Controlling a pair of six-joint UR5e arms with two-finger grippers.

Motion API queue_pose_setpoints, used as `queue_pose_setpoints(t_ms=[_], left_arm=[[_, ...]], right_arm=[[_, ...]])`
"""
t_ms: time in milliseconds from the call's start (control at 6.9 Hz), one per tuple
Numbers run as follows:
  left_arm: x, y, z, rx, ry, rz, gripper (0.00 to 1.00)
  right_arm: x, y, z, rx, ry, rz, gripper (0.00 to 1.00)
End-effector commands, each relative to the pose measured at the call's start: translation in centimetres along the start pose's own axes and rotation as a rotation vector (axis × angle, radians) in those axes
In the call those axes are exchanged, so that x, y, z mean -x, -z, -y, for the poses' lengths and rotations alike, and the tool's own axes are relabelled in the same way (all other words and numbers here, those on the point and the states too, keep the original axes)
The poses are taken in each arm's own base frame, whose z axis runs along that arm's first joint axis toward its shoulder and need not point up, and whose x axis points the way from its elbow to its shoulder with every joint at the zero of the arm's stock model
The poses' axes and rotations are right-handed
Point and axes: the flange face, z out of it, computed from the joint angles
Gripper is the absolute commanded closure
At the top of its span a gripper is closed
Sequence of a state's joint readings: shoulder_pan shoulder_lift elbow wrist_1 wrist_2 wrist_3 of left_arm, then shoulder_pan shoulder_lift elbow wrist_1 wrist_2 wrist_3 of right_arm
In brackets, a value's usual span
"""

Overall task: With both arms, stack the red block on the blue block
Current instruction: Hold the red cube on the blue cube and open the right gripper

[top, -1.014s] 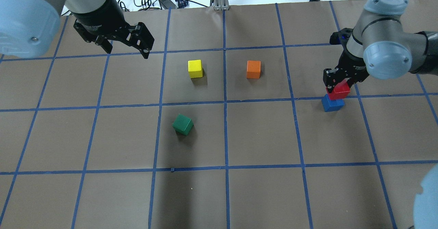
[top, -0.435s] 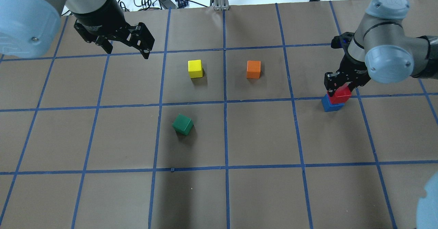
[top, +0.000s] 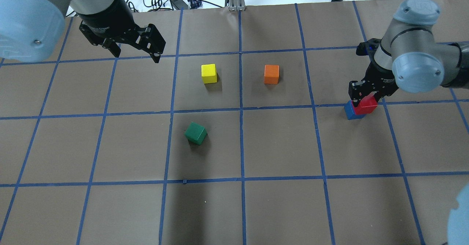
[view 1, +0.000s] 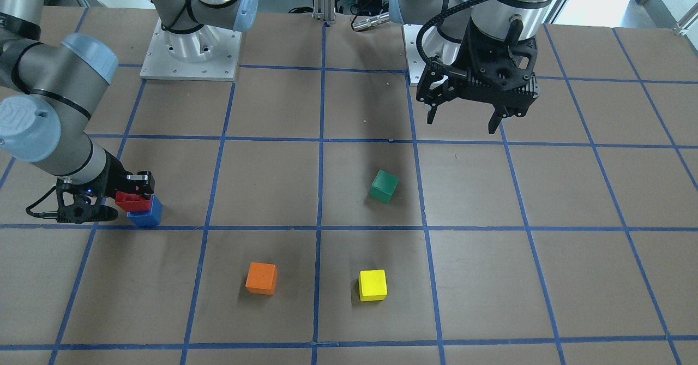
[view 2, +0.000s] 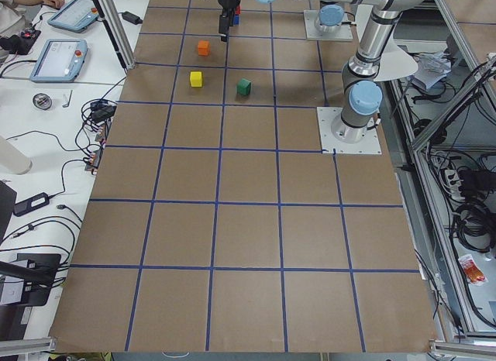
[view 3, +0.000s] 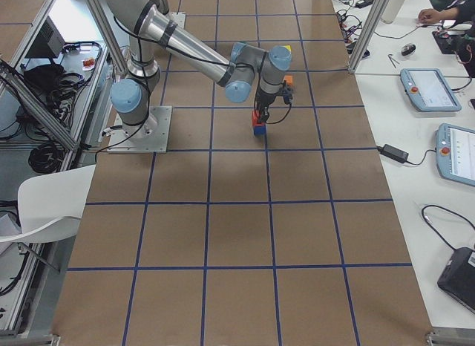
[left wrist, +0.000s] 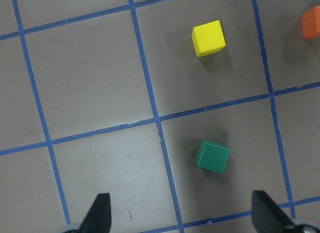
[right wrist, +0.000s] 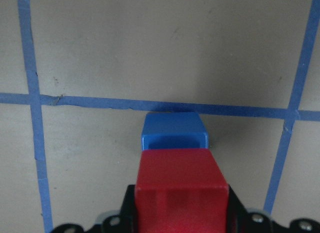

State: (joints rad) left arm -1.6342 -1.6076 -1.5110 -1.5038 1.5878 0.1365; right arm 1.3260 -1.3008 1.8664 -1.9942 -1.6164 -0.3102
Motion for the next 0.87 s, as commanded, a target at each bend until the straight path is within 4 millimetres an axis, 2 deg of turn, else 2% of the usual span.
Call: queue_pose_setpoints(t_ms=[0, 290, 435, 725], left_arm=[[0.03, 0.0, 0.01, 0.0, 0.001, 0.0, 0.0], [0.01, 0.0, 0.01, -0.001, 0.001, -0.002, 0.0], [0.01, 0.0, 0.01, -0.001, 0.001, -0.002, 0.0], [0.01, 0.0, 0.01, -0.001, 0.001, -0.002, 0.0]], right_arm=[[0.03, -0.15, -0.04, -0.004, 0.0, 0.003, 1.0], [0.02, -0.09, 0.02, -0.01, 0.0, 0.003, 1.0], [0.01, -0.07, 0.11, -0.013, -0.001, 0.003, 0.94], [-0.04, -0.12, 0.26, -0.021, -0.002, 0.001, 0.91]])
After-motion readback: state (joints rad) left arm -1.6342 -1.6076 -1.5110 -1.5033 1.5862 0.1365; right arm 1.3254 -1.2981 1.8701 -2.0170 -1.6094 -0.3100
